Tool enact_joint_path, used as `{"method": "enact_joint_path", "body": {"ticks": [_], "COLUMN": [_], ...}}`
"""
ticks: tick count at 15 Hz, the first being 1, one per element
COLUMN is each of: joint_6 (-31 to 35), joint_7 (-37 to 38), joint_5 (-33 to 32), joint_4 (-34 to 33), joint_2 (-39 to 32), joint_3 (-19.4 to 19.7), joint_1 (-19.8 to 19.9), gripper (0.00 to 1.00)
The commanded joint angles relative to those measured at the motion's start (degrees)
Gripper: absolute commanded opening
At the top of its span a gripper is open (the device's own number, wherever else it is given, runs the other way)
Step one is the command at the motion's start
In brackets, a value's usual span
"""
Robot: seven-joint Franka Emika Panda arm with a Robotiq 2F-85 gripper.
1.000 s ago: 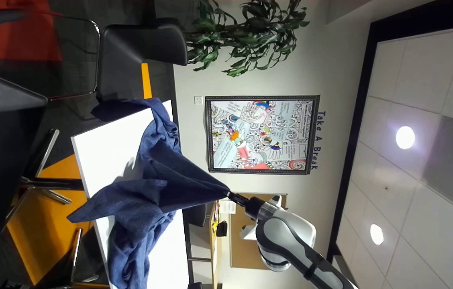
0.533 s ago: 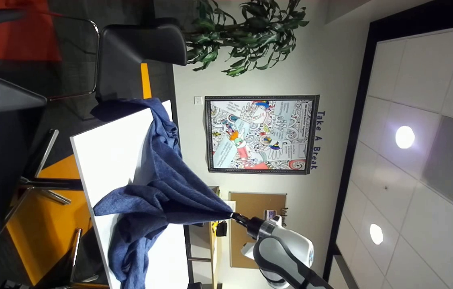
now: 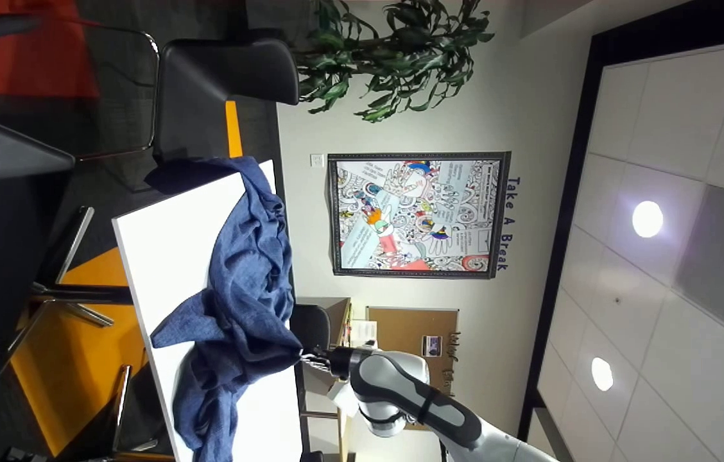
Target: Gather the cloth
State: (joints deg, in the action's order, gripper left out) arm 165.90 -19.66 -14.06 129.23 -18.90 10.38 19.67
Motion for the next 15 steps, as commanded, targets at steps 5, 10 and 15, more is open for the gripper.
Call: {"method": "enact_joint_path", "body": {"ticks": [5, 10, 15], "joint_6": [-4.23, -3.86, -3.94], "joint_7": [1.65, -1.83, -2.02], "joint_5": [1.64, 4.94, 5.77], "joint_4": [-6.71, -12.63, -15.68], "joint_2": [-3.31, -4.45, -5.97], "joint_3": [0.17, -4.68, -6.06], "joint_1": [-1.62, -0.71, -1.52], "gripper": [0.72, 1.0, 1.0]}}
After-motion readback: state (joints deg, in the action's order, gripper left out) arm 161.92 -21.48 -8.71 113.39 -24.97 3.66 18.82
